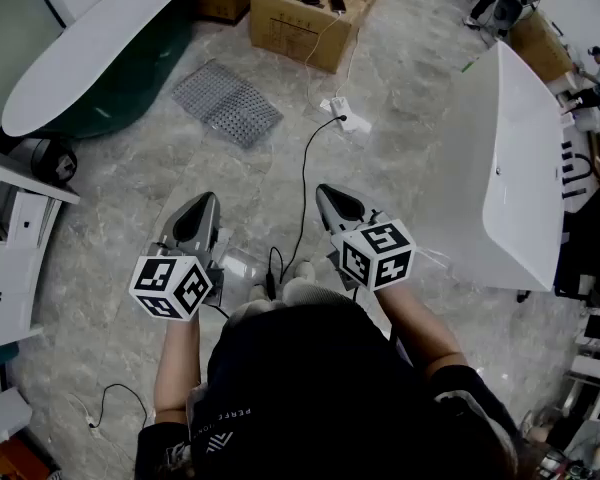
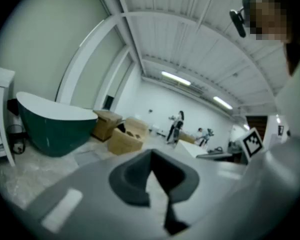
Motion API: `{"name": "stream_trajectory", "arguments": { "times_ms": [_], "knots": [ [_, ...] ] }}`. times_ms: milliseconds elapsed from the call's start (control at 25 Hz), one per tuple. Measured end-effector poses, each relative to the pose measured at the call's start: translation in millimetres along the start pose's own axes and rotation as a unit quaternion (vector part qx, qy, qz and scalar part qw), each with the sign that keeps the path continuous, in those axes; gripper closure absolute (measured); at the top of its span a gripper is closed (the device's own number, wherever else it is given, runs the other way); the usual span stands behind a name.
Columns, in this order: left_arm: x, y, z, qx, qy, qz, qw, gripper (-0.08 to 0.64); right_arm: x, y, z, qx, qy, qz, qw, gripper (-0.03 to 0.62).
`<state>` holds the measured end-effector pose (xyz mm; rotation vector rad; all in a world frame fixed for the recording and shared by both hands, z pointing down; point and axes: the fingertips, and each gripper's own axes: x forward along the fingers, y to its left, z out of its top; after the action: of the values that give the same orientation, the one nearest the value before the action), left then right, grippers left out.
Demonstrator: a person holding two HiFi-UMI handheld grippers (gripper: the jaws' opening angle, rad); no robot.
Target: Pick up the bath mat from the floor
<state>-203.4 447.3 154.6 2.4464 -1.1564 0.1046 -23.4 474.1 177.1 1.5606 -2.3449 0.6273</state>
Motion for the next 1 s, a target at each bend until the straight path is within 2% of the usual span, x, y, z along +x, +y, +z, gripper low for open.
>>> {"name": "stream_trajectory", "arguments": {
  "times_ms": [320,720,1000],
  "knots": [
    [26.7,-25.6,-11.9,-0.009,0.008,0.007,0.9999,0.555,-7.5,-38.9,-9.5,0.027,0.001,0.006,1.000,0.601],
    [54.7,-34.2,-4.5,-0.016,-0.001,0.024,0.9996,0.554,7.3,-74.5,3.1,0.035,0.004,0.049,0.998,0.601],
    [69.7,-36.2,-12.5,-0.012,0.006,0.061,0.9980,0.554,17.6,-88.9,3.0,0.031,0.013,0.083,0.996,0.601]
  ]
}}
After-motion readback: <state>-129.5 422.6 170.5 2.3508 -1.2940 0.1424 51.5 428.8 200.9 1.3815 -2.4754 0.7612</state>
